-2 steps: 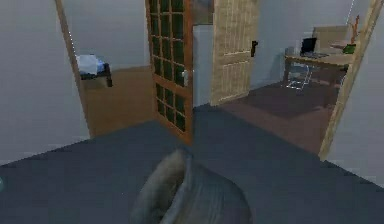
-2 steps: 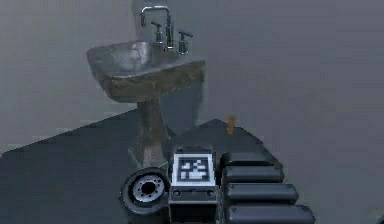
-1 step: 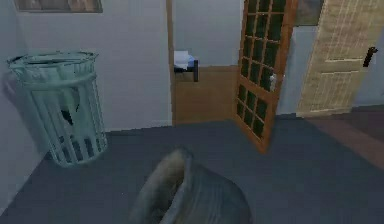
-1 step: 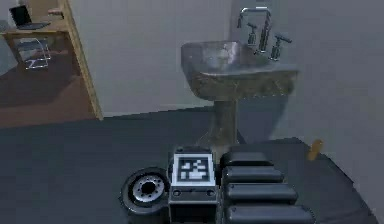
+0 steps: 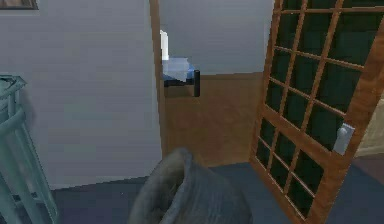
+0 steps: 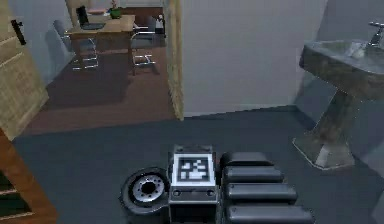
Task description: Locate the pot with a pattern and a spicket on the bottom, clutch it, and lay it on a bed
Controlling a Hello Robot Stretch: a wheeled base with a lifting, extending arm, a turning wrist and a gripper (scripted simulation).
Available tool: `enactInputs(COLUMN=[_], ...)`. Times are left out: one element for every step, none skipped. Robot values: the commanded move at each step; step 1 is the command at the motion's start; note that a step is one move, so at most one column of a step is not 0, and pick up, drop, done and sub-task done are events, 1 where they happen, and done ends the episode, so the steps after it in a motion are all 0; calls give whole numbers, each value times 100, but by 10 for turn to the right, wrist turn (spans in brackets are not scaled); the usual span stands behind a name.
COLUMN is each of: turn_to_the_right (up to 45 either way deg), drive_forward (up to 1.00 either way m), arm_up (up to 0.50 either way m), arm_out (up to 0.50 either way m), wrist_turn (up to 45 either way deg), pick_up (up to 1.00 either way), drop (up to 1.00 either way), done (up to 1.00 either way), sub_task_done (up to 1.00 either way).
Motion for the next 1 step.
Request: enactInputs(turn_to_the_right=[0], drive_forward=[100], arm_up=[0], arm_out=[0], wrist_turn=[0], pick_up=[0], drop=[0], done=[0], sub_task_done=[0])
